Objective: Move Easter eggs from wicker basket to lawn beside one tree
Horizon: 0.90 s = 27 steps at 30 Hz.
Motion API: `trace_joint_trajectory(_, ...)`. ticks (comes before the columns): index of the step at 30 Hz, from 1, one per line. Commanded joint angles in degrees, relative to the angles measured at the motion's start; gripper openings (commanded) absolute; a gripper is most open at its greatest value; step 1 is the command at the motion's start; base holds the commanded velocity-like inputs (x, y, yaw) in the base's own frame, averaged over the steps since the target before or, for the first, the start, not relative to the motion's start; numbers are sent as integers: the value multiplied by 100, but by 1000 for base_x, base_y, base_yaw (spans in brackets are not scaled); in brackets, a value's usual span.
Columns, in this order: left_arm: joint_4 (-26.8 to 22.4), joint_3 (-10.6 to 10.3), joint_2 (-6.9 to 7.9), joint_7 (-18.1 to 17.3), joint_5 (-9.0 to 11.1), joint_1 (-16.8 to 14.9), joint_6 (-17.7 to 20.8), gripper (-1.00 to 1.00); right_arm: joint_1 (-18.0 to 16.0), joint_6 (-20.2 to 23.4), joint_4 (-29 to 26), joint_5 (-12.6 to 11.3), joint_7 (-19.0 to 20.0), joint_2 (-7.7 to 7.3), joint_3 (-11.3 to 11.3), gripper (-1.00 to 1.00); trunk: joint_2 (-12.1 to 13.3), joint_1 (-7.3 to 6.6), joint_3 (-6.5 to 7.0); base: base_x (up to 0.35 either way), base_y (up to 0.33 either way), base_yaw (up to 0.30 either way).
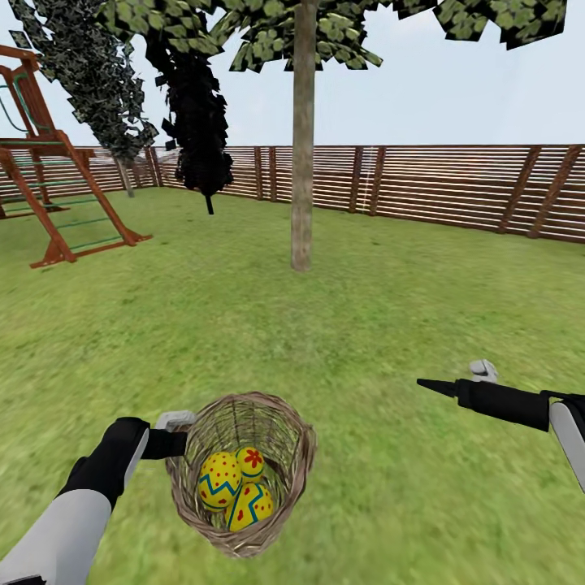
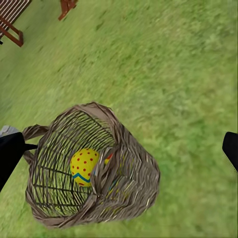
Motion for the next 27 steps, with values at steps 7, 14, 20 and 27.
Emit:
trace_joint_trajectory(7, -8, 21, -3, -49, -2, -5, 28, -100, -3, 22, 0, 14, 26, 8, -5, 100, -3, 3, -6, 330, 0, 0)
trace_joint_trajectory(14, -8, 21, -3, -50, -2, -5, 28, -100, -4, 22, 0, 14, 24, 5, -5, 100, -3, 3, -6, 330, 0, 0)
trace_joint_trajectory(20, -8, 21, -4, -50, -2, -5, 28, -100, -6, 22, 0, 14, 28, 1, -5, 100, -3, 3, -6, 330, 0, 0)
trace_joint_trajectory(27, -8, 19, -3, -52, -2, -5, 28, -100, -6, 22, 0, 14, 28, 1, -5, 100, -3, 3, -6, 330, 0, 0)
